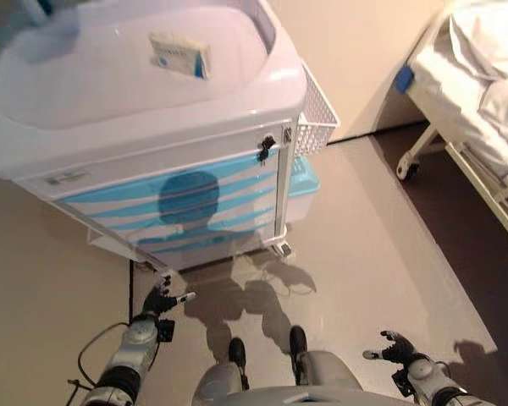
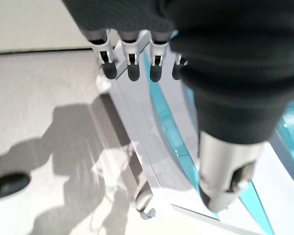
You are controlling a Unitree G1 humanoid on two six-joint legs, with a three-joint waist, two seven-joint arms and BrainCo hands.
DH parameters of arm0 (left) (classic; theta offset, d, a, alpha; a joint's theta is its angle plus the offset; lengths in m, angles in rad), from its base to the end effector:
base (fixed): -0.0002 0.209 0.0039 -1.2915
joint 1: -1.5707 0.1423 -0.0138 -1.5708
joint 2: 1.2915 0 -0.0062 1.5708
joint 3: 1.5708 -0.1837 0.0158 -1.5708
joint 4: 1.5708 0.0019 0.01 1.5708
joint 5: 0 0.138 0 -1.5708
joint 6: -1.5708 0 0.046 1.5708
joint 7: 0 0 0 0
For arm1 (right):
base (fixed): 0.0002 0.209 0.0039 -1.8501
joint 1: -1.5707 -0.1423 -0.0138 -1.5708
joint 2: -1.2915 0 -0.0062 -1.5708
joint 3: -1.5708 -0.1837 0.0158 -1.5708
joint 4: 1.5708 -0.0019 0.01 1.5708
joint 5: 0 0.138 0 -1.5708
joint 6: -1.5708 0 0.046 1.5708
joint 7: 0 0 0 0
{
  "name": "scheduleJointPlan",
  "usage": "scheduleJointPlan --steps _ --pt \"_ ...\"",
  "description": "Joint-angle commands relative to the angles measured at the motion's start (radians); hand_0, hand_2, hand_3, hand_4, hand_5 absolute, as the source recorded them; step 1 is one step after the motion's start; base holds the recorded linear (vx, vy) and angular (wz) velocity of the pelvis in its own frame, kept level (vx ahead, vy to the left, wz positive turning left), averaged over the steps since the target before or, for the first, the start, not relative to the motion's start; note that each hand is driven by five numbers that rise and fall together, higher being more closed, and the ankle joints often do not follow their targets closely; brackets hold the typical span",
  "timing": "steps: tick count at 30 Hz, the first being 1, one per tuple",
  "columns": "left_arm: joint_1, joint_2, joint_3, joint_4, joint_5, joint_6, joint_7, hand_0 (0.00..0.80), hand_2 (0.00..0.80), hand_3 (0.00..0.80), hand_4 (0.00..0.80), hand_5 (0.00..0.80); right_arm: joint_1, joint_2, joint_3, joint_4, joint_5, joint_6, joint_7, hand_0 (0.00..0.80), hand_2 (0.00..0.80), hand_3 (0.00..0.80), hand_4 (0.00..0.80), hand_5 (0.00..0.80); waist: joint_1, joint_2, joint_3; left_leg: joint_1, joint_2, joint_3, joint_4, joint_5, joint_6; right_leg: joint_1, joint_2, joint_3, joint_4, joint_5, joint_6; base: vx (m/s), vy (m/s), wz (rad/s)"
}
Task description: Open the drawer and pick up the medicine
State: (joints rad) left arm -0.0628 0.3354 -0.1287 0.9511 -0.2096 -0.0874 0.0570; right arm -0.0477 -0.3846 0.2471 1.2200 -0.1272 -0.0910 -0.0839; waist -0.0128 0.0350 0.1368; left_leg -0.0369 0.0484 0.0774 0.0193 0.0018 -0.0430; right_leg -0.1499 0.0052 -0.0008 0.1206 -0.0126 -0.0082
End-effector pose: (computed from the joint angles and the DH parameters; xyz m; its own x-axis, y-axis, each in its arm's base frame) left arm 0.1427 0.2434 -0.0775 0.6884 0.2327 -0.6870 -0.0774 0.9653 0.2494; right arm 0.0931 -0.2643 -0.0974 0.4819 -0.2962 -0.8246 -0.3119 0.8215 -0.4774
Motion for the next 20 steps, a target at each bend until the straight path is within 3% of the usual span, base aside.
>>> scheduleJointPlan --steps 1,3,10,15,20 --pt "-0.030 0.009 0.007 0.044 0.054 -0.015 -0.003 0.000 0.000 0.000 0.000 0.000 0.005 0.012 0.009 0.016 -0.012 0.010 -0.017 0.000 0.000 0.000 0.000 0.000 -0.002 -0.043 -0.023 -0.053 -0.068 -0.001 -0.014 0.042 0.039 0.034 -0.004 0.000 -0.112 0.076 0.061 0.034 -0.027 0.26" --pt "-0.015 -0.025 0.000 0.114 0.098 -0.006 0.001 0.000 0.000 0.000 0.000 0.000 0.020 0.031 0.000 0.031 -0.005 0.014 -0.017 0.000 0.000 0.000 0.000 0.000 -0.007 -0.041 -0.049 -0.015 -0.062 -0.007 -0.052 0.059 0.029 0.071 -0.006 -0.030 -0.118 0.062 0.059 0.031 -0.020 0.26" --pt "0.059 -0.104 -0.010 0.230 0.180 0.009 0.039 0.000 0.000 0.000 0.000 0.000 0.038 0.080 -0.020 0.067 0.019 0.020 -0.034 0.000 0.000 0.000 0.000 0.000 0.005 -0.058 -0.105 0.037 -0.064 -0.015 -0.090 0.067 0.026 0.133 -0.012 -0.061 -0.150 0.059 0.067 0.024 -0.014 0.28" --pt "0.089 -0.117 -0.040 0.297 0.259 0.018 0.025 0.000 0.000 0.000 0.000 0.000 0.046 0.106 -0.010 0.085 0.030 0.019 -0.009 0.000 0.000 0.000 0.000 0.000 0.012 -0.067 -0.127 0.052 -0.065 -0.012 -0.103 0.064 0.027 0.146 -0.017 -0.067 -0.155 0.062 0.074 -0.007 0.009 0.00" --pt "0.106 -0.114 -0.011 0.334 0.251 0.020 0.017 0.000 0.000 0.000 0.000 0.000 0.051 0.126 -0.017 0.092 0.072 0.016 0.023 0.000 0.000 0.000 0.000 0.000 0.022 -0.076 -0.143 0.069 -0.068 -0.010 -0.105 0.058 0.030 0.165 -0.021 -0.070 -0.162 0.064 0.078 -0.003 0.008 0.00"
